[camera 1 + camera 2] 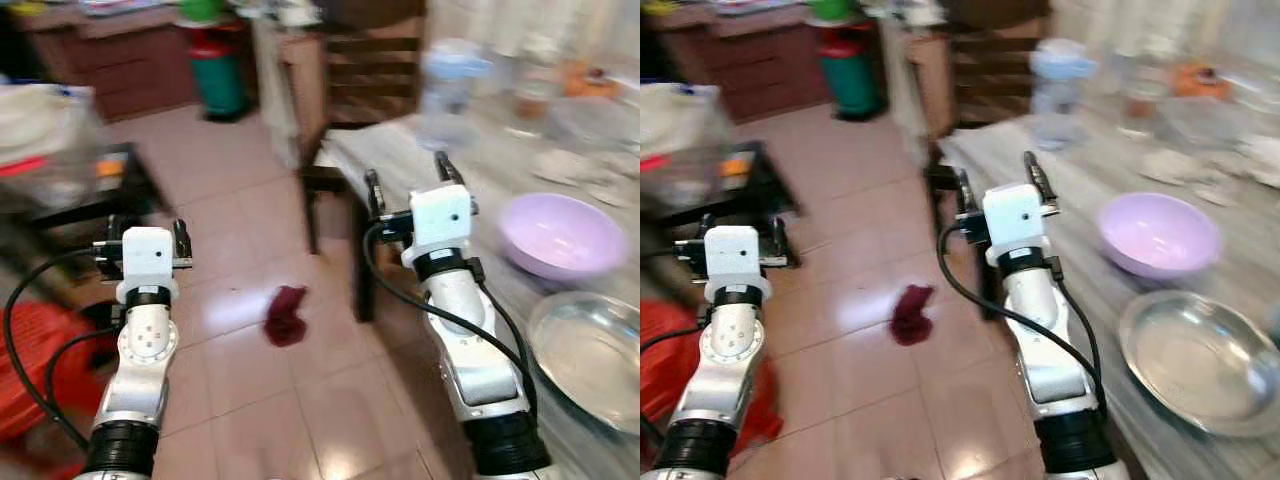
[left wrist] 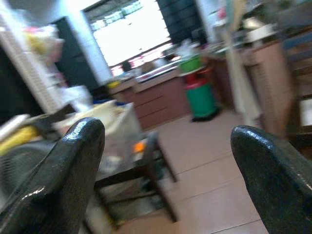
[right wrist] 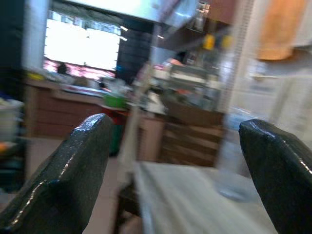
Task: Setting the table
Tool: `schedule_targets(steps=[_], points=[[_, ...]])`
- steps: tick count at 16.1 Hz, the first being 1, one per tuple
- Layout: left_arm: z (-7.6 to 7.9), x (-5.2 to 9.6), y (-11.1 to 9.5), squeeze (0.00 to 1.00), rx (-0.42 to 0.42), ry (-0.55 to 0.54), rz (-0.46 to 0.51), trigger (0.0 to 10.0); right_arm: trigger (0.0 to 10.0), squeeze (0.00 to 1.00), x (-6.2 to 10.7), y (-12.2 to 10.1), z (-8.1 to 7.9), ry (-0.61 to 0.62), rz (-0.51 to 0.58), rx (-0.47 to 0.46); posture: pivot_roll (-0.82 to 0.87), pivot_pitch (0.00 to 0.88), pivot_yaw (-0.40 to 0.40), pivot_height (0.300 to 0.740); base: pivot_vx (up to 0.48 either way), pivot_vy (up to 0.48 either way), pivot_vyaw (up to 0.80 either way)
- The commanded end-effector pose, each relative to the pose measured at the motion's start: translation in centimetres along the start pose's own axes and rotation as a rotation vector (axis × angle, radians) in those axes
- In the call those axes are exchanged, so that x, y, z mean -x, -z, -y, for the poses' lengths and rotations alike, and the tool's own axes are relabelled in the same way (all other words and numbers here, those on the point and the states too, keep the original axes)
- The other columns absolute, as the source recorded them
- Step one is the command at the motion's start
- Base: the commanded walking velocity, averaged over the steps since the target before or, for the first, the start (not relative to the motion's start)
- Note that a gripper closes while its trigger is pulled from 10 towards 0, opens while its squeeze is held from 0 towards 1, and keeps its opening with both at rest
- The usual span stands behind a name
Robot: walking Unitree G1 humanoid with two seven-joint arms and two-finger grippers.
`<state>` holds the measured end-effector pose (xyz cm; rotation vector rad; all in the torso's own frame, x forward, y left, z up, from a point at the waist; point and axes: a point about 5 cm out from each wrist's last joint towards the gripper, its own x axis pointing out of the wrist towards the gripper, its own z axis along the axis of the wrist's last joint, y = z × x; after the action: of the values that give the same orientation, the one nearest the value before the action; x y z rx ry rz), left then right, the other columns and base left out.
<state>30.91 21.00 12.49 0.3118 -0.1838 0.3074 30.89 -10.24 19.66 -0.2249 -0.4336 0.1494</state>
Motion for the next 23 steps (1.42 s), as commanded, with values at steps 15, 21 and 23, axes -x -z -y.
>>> schedule_targets(steps=[15, 21, 23], points=[[0.5, 0.1, 1.0, 0.00, 0.006, -0.063, -0.051, 10.0, 10.0, 0.00, 1.3, 4.9, 2.2, 0.128, -0.242, -0.126, -0.15, 0.049, 0.056, 0.740, 0.000, 0.190, 0.27], [0.7, 0.2, 1.2, 0.00, 0.011, -0.067, -0.060, 10.0, 10.0, 0.00, 1.2, 5.7, 2.2, 0.122, -0.263, -0.117, -0.15, 0.035, 0.047, 0.740, 0.000, 0.480, 0.00], [0.7, 0.0, 1.1, 0.00, 0.011, -0.067, -0.058, 10.0, 10.0, 0.00, 1.2, 5.7, 2.2, 0.125, -0.265, -0.121, -0.15, 0.035, 0.053, 0.740, 0.000, 0.480, 0.00]])
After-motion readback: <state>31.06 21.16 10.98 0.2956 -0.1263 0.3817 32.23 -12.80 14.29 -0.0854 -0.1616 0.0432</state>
